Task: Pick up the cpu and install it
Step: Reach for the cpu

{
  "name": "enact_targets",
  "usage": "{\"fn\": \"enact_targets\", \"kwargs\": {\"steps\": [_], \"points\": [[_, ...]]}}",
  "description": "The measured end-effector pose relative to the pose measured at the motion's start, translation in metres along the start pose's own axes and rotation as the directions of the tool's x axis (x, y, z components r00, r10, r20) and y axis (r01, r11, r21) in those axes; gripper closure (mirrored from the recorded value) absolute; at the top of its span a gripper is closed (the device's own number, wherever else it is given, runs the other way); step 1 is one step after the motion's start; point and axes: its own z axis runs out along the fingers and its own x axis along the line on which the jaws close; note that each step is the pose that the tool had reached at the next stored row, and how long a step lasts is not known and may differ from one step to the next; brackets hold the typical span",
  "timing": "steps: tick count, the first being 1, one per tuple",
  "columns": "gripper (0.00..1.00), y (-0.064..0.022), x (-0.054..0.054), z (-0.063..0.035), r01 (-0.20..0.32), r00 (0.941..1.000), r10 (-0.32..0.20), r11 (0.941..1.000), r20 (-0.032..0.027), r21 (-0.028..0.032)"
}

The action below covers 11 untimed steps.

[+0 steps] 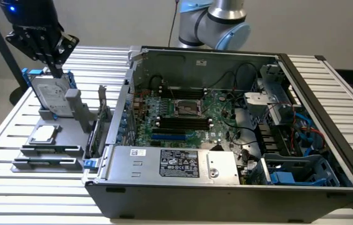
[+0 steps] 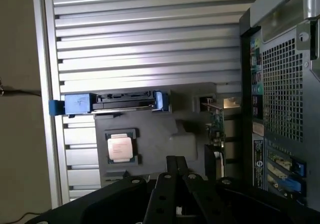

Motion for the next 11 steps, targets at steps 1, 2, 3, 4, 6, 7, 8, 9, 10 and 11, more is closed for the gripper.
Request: {"fn": "enact_targets", "kwargs": {"steps": [1, 2, 3, 4, 6, 7, 8, 9, 10, 11], "points": [[0.89, -0.0004, 0.004, 0.0011, 0.000, 1.0000, 0.000, 1.0000, 0.0000, 0.0003], [0.89, -0.0007, 0.009, 0.0023, 0.000, 1.0000, 0.000, 1.0000, 0.0000, 0.0006], [0.89, -0.0011, 0.014, 0.0035, 0.000, 1.0000, 0.000, 1.0000, 0.0001, 0.0009], [0.89, -0.0014, 0.018, 0.0046, 0.000, 1.0000, 0.000, 1.0000, 0.0000, 0.0012], [0.89, -0.0022, 0.027, 0.0068, 0.000, 1.0000, 0.000, 1.0000, 0.0001, 0.0018], [0.89, -0.0025, 0.031, 0.0079, 0.000, 1.0000, 0.000, 1.0000, 0.0001, 0.0022], [0.89, -0.0029, 0.036, 0.0090, 0.000, 1.0000, 0.000, 1.0000, 0.0001, 0.0025], [0.89, -0.0032, 0.040, 0.0101, 0.000, 1.0000, 0.000, 1.0000, 0.0002, 0.0029], [0.89, -0.0036, 0.045, 0.0111, 0.000, 1.0000, 0.000, 1.0000, 0.0002, 0.0033], [0.89, -0.0040, 0.050, 0.0122, 0.000, 1.0000, 0.000, 1.0000, 0.0002, 0.0039]]}}
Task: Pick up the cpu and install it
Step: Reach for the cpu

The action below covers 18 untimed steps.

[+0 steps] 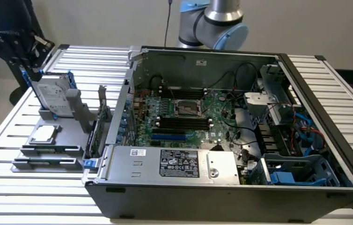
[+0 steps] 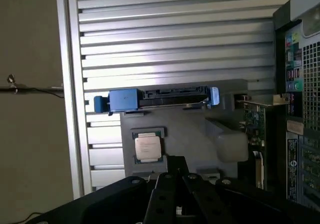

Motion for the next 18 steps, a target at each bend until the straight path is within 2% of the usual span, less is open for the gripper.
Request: {"fn": "enact_targets", "kwargs": {"steps": [4, 11, 14, 18], "points": [[0.89, -0.0011, 0.014, 0.0032, 0.002, 1.0000, -0.002, 1.0000, 0.0001, 0.0016], [0.89, -0.0021, 0.020, 0.0035, 0.016, 0.9999, -0.016, 0.9999, 0.0007, 0.0028], [0.89, -0.0022, 0.020, 0.0037, 0.059, 0.9983, -0.059, 0.9983, -0.0003, 0.0045], [0.89, -0.0021, 0.020, 0.0042, 0.130, 0.9915, -0.130, 0.9915, -0.0026, 0.0072]]}}
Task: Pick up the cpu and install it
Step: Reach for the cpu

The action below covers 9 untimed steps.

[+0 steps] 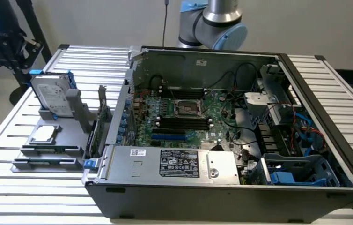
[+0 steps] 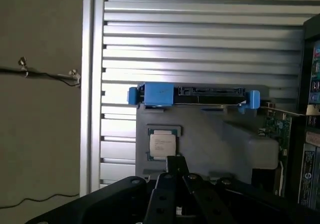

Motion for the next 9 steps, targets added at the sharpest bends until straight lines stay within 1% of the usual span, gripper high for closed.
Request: {"fn": "enact_targets", "kwargs": {"steps": [2, 3, 7, 9], "points": [[0.89, 0.0000, 0.0000, 0.0003, 0.028, 0.9996, -0.028, 0.9996, -0.0002, 0.0013], [0.89, 0.0000, 0.0001, 0.0009, 0.038, 0.9993, -0.038, 0.9993, 0.0015, 0.0019], [0.89, 0.0010, 0.0005, 0.0039, 0.062, 0.9979, -0.062, 0.9981, 0.0188, 0.0061], [0.89, 0.0012, 0.0006, 0.0040, 0.062, 0.9978, -0.063, 0.9980, 0.0200, 0.0067]]}}
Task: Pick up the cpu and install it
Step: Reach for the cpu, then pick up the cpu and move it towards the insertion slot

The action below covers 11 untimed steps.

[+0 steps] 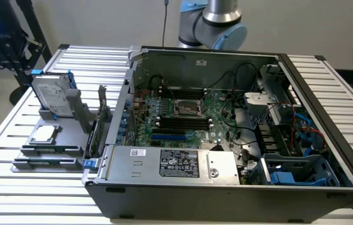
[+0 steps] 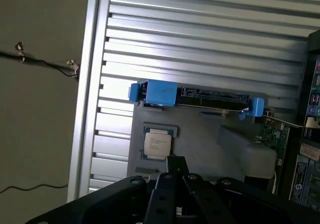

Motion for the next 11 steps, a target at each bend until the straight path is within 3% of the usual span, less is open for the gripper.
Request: {"fn": "enact_targets", "kwargs": {"steps": [11], "points": [[0.89, 0.0000, 0.0000, 0.0000, 0.000, 1.0000, 0.000, 1.0000, 0.0001, 0.0000]]}}
